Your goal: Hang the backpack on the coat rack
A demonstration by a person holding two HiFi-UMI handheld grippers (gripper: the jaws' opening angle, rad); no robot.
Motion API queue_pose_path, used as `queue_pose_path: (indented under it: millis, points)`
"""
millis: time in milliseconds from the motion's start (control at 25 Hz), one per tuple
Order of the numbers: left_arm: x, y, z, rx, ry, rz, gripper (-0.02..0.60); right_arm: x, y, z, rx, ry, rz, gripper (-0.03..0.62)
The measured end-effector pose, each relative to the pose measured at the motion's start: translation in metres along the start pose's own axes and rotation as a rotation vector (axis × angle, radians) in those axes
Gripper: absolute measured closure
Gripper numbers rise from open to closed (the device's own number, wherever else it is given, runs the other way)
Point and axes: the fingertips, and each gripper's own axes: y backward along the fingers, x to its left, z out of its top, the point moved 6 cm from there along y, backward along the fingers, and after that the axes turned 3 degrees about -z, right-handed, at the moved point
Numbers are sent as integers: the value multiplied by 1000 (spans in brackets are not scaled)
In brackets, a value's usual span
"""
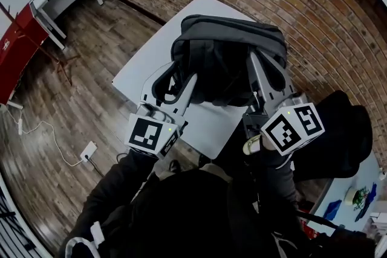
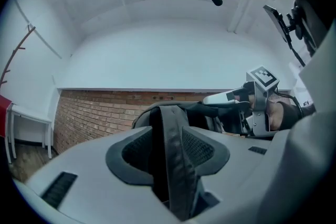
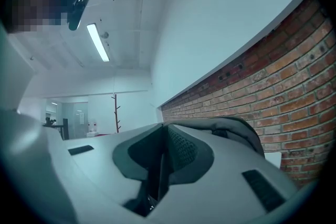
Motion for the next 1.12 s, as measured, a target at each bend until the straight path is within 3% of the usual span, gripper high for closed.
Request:
queue_pose_path:
  millis: [160, 560, 720, 1120]
  points:
    - [-7, -13, 1, 5, -16, -52, 411, 3, 5, 0, 1, 2, 28, 562]
    - [-14, -29, 3, 39, -47, -50, 417, 2, 14, -4, 0, -4, 65, 560]
    - [-17, -32, 6, 26, -44, -54, 527, 0, 17, -4, -2, -5, 67, 560]
    - [-15, -36, 6, 31, -49, -78, 541, -1, 19, -7, -30, 29, 57, 551]
